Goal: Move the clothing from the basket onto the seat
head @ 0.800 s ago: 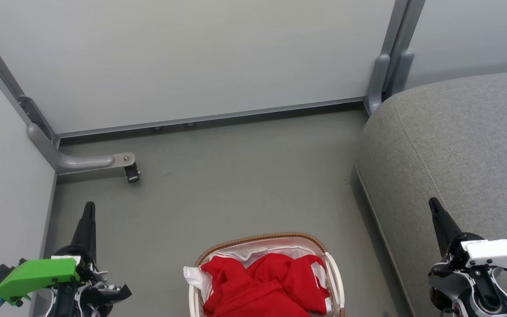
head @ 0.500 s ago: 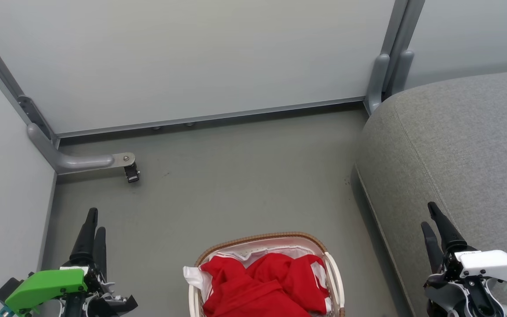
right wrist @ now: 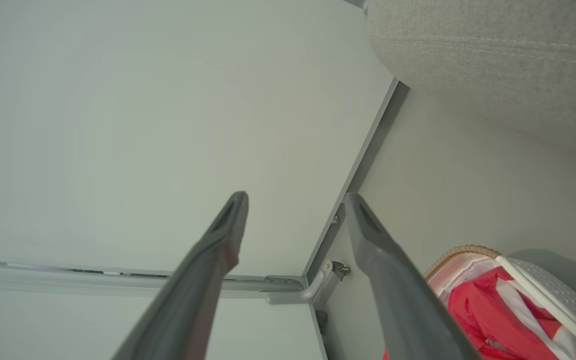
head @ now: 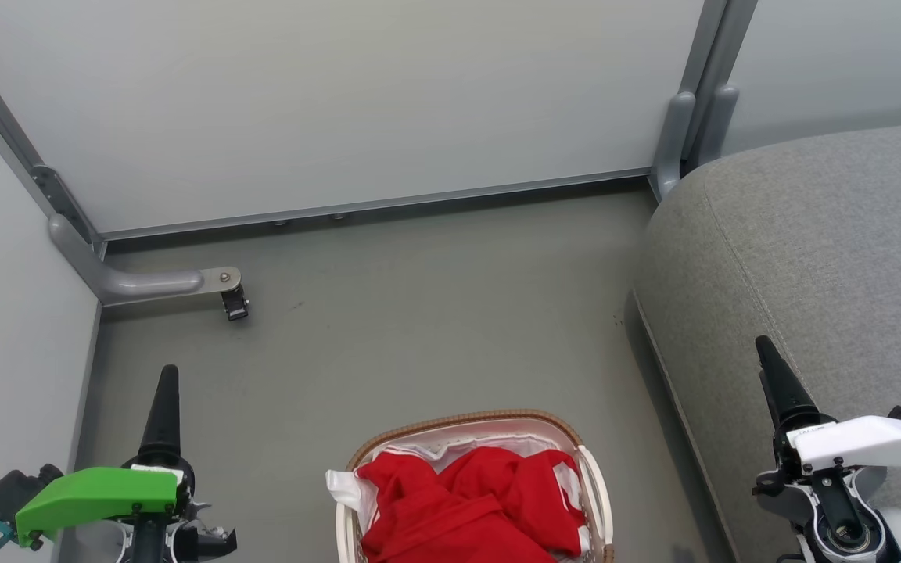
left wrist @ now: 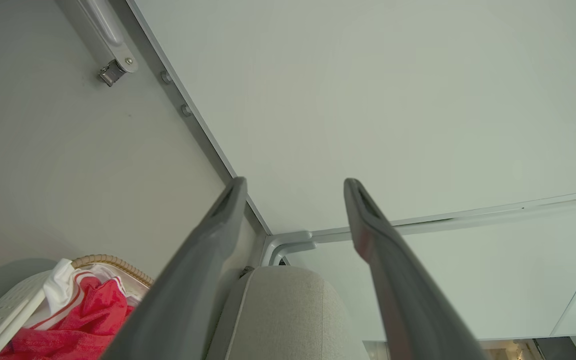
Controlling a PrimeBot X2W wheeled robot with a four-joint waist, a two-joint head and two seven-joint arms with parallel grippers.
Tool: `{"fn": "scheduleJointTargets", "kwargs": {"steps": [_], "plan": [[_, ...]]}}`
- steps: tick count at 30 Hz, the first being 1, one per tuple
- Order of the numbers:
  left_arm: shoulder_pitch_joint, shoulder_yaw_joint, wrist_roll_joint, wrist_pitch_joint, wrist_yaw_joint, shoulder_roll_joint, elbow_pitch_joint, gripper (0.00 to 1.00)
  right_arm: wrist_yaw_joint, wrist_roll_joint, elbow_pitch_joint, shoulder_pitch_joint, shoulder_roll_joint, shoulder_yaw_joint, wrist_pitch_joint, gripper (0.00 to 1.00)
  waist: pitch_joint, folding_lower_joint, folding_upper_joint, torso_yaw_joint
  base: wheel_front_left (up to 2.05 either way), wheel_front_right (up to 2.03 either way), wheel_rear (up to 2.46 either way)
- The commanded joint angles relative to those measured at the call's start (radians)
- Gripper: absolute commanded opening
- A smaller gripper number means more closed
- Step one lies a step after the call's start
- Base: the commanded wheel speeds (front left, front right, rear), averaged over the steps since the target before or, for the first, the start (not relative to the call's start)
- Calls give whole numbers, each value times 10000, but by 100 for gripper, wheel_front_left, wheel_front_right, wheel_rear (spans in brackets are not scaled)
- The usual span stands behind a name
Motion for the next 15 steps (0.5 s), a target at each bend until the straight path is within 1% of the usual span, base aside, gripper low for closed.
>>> {"fn": "scheduleJointTargets", "kwargs": {"steps": [1,6,11,15], "plan": [[-390,-30,661,-113,-14,145,-149,100,1,-510,-119,-339,-166,74,-129,100,8,0,8,3,0,0,0],[-386,-110,1906,-312,-8,145,-196,100,1,-1464,-90,-432,-262,245,-326,100,36,0,10,13,0,0,0],[-370,-320,3129,-506,184,242,-176,100,2,-2525,-19,-508,-364,414,-522,100,60,0,12,13,0,0,0],[-373,-491,3872,-649,363,342,-131,100,2,-3261,36,-561,-407,533,-670,100,78,0,14,16,0,0,0]]}}
